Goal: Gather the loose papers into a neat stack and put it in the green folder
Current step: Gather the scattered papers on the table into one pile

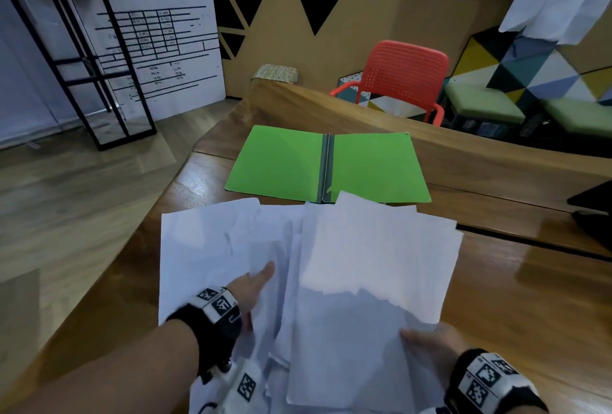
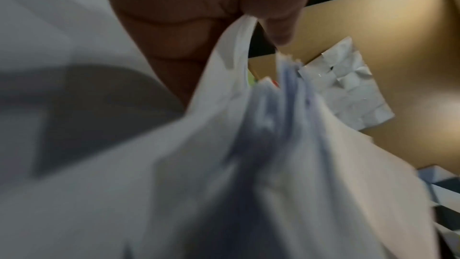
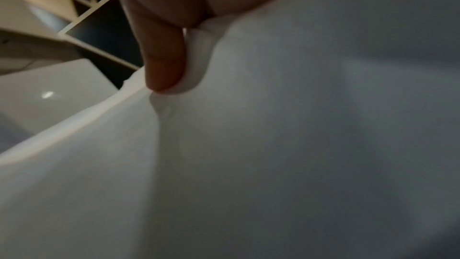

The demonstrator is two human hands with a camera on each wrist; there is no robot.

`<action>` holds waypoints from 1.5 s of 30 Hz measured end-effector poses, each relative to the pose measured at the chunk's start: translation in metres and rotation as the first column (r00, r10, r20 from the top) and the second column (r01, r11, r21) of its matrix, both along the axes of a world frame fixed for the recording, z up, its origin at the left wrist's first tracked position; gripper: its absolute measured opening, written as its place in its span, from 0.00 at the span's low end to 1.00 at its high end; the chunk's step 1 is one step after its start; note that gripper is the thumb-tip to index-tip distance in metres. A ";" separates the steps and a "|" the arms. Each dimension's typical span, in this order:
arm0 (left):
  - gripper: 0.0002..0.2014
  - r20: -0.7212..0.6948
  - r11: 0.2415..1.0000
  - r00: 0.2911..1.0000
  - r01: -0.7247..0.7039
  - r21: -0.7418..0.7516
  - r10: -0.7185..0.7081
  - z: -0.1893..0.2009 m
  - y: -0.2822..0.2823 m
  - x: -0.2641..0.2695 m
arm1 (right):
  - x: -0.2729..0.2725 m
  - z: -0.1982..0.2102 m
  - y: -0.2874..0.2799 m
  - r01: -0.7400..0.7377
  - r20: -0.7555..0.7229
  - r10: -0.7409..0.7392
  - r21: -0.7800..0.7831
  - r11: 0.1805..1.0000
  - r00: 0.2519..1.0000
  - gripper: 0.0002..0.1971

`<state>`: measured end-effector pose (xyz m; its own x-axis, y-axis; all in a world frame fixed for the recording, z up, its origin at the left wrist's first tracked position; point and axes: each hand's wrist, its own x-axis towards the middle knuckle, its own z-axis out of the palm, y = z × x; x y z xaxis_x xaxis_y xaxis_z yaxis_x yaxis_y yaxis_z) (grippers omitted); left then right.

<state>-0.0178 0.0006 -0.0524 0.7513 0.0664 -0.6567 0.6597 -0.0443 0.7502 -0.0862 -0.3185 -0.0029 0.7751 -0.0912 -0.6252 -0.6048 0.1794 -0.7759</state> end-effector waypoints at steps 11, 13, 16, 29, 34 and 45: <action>0.08 0.235 0.941 0.950 0.258 -0.217 -0.206 0.083 -0.031 -0.008 | 0.036 -0.004 -0.002 0.054 0.060 -0.057 0.047 0.997 0.997 0.53; 0.09 0.186 0.929 0.957 0.267 -0.255 -0.224 0.095 -0.031 0.000 | 0.041 -0.001 0.001 0.015 -0.002 -0.015 0.078 0.997 1.000 0.43; 0.31 0.111 0.917 0.911 0.399 0.013 -0.398 0.089 -0.044 0.009 | 0.051 -0.007 0.012 -0.052 -0.009 0.052 -0.036 0.998 0.999 0.38; 0.38 -0.196 0.721 0.970 0.236 0.652 -0.141 0.054 0.003 -0.017 | 0.032 -0.034 -0.010 0.048 -0.135 -0.115 -0.421 0.906 0.984 0.22; 0.28 -0.282 0.540 0.888 0.447 0.713 -0.364 0.057 0.006 -0.016 | 0.023 -0.030 -0.007 0.014 -0.175 -0.087 -0.381 0.924 0.981 0.18; 0.13 -0.001 0.566 0.839 0.367 0.738 -0.544 0.125 -0.015 0.020 | 0.047 0.023 0.001 -0.031 0.081 0.063 -0.352 0.936 0.995 0.14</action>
<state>0.0022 -0.0142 0.0729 0.9182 0.0363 -0.3945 0.2366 -0.8488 0.4728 -0.0390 -0.3171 0.0200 0.8352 -0.2536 -0.4880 -0.5308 -0.1400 -0.8358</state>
